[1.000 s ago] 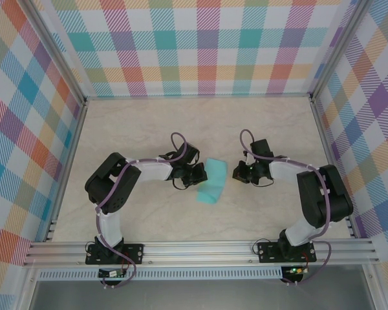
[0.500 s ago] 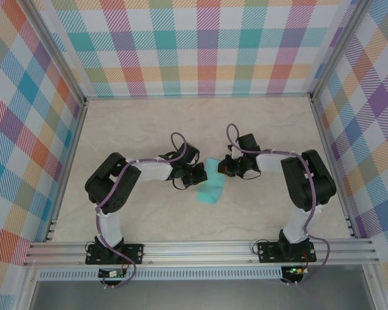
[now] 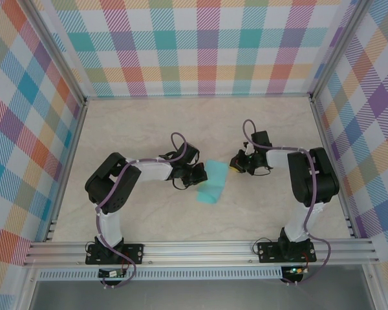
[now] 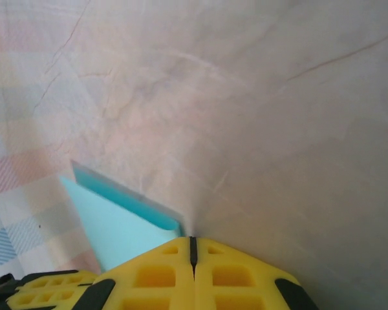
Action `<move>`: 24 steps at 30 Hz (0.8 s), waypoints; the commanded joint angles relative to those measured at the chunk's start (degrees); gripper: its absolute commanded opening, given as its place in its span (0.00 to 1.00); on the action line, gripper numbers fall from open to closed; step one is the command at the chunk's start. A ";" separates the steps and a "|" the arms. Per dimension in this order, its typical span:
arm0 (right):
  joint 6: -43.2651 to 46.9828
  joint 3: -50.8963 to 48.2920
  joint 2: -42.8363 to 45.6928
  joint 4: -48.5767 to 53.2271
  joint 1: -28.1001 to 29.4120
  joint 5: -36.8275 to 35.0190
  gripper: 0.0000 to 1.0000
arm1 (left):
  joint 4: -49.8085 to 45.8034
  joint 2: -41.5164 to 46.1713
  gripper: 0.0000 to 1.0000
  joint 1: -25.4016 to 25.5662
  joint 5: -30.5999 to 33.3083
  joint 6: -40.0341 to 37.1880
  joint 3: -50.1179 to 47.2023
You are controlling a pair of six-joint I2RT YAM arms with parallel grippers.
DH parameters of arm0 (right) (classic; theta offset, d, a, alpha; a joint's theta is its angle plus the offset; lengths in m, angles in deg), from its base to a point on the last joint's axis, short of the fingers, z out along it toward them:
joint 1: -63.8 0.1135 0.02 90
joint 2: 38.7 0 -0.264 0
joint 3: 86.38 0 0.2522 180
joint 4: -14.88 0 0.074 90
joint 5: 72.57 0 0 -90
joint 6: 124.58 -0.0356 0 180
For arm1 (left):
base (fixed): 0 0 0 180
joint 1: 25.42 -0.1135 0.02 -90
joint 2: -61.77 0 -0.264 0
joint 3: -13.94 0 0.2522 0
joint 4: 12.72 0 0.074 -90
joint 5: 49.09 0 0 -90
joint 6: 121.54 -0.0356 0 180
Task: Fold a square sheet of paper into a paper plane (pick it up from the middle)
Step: Fold the square sheet of paper in half at the center of the table.
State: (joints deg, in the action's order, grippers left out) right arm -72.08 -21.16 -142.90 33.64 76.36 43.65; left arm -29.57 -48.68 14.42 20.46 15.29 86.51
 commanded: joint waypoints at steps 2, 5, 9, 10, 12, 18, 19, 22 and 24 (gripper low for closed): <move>-2.52 -0.82 5.47 1.96 -2.17 -7.35 0.00 | -18.57 -11.08 0.00 0.68 8.68 -1.32 -5.79; -2.52 -3.35 10.70 0.68 -1.17 -4.44 0.00 | -18.56 -10.85 0.00 0.68 8.85 -1.54 -5.81; -1.58 -4.16 12.44 1.32 1.23 -0.21 0.00 | -18.21 -10.65 0.00 0.68 9.03 -1.57 -6.02; -1.29 -3.57 11.61 1.58 1.84 0.80 0.00 | -18.23 -10.66 0.00 0.67 9.17 -1.63 -6.04; -0.30 -1.87 9.03 1.39 3.13 2.81 0.00 | -18.18 -10.88 0.00 0.64 9.19 -1.72 -5.95; 1.27 3.99 0.72 2.36 4.65 3.59 0.00 | -18.33 -10.79 0.00 0.68 9.55 -1.52 -5.98; 1.45 4.40 -0.01 2.62 4.67 2.57 0.00 | -18.35 -10.83 0.00 0.68 9.62 -1.46 -6.15; 1.73 5.46 -1.82 4.73 4.37 -2.43 0.00 | -18.42 -10.90 0.00 0.68 9.64 -1.36 -6.20; 1.25 5.54 -2.92 6.25 3.57 -5.73 0.00 | -18.27 -10.98 0.00 0.68 9.64 -1.35 -6.35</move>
State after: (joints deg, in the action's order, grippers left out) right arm -71.75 -16.96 -144.36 36.63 80.82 42.51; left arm -29.57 -48.68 14.42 20.52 15.09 86.51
